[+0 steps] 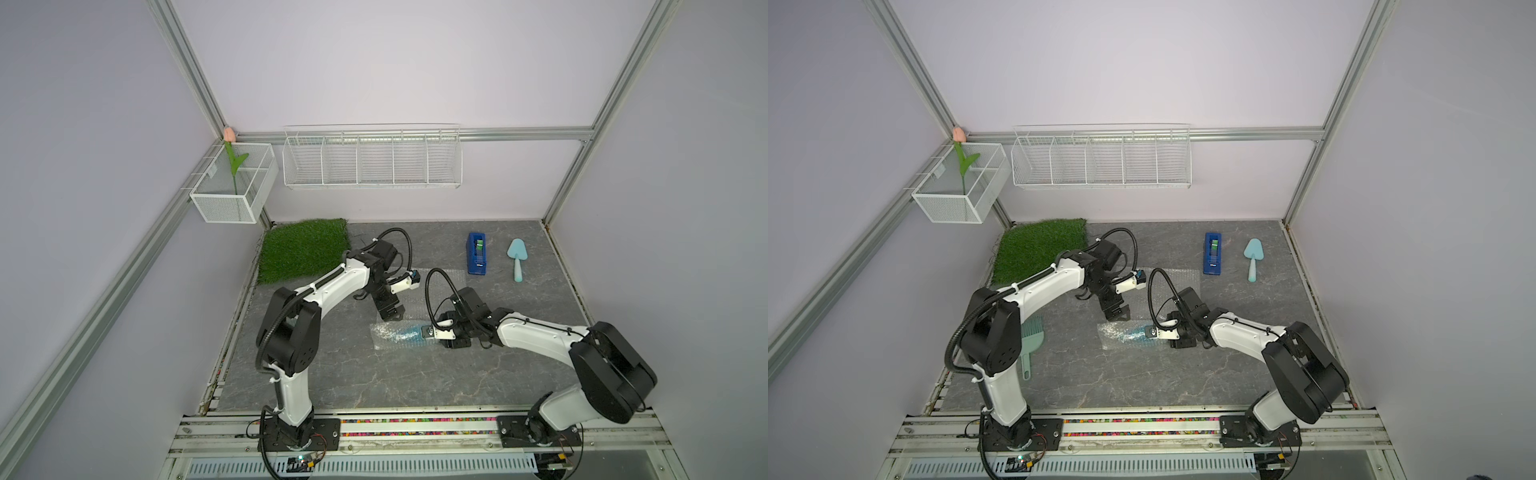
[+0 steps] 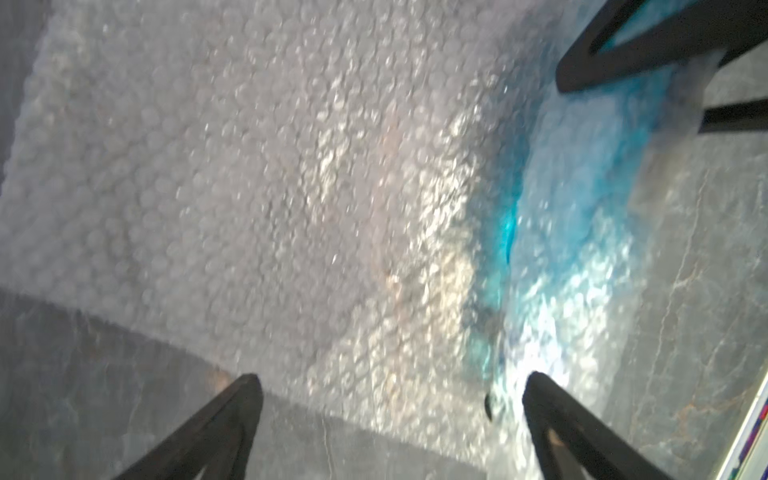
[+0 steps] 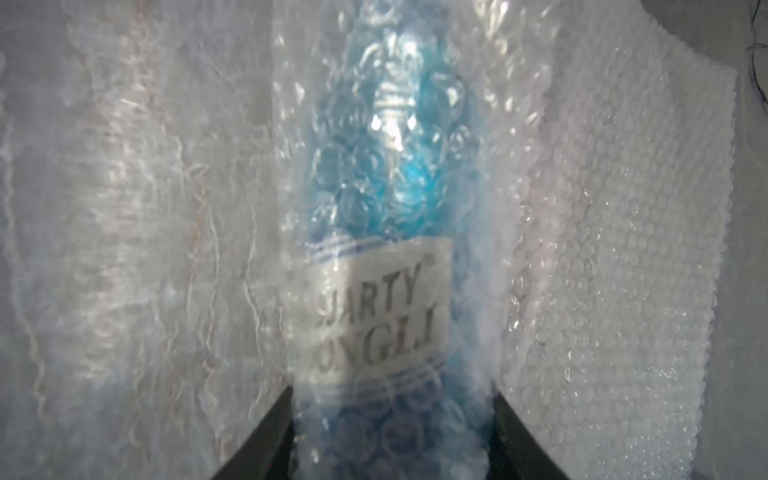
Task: Wrap wine bottles in bubble wrap
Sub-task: Wrap the wine bottle in bubble wrap.
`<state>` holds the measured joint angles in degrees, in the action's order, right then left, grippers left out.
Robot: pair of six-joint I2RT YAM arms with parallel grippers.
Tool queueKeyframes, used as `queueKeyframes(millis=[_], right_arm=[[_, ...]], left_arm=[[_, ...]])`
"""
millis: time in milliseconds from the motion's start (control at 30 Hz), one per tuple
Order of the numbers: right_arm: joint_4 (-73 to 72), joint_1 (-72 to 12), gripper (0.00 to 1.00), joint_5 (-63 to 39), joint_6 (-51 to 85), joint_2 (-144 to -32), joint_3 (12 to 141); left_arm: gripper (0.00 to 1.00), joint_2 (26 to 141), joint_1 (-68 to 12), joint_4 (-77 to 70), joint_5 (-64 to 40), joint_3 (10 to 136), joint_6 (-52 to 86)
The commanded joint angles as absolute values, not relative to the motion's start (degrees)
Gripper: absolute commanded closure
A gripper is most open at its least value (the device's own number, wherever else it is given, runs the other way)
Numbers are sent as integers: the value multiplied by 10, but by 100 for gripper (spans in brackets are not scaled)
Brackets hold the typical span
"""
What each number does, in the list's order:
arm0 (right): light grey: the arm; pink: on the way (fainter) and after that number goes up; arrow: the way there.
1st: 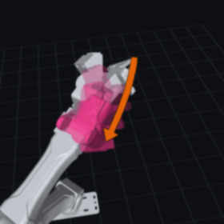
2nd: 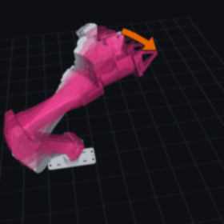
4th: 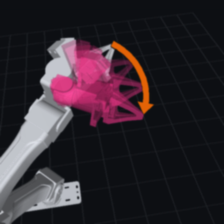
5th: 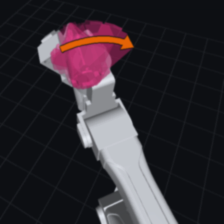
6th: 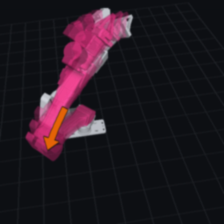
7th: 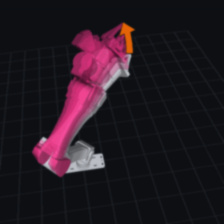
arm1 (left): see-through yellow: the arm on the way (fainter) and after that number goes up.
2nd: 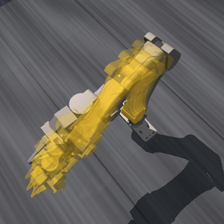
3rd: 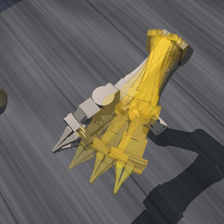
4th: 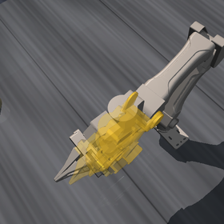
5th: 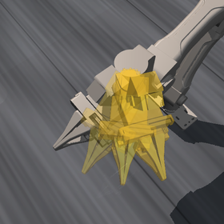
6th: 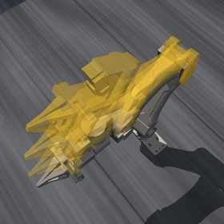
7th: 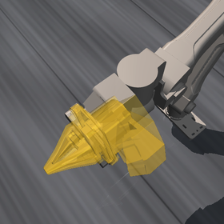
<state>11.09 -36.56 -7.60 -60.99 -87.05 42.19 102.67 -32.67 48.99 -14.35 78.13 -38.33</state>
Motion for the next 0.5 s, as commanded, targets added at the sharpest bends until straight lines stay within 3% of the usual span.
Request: queueKeyframes(millis=[0,233,367,467], right_arm=[[247,-349,93,-106,-588,-896,430],[360,-322,93,-194,-551,-948,514],[419,-314,93,-218,-542,-992,565],[457,-308,93,-230,-539,-1023,600]], left_arm=[[1,918,-309,406,-84,702,-369],[1,686,-357,239,8,500,-393],[1,601,-469,137,100,400,-437],[0,612,-561,78,144,368,-454]])
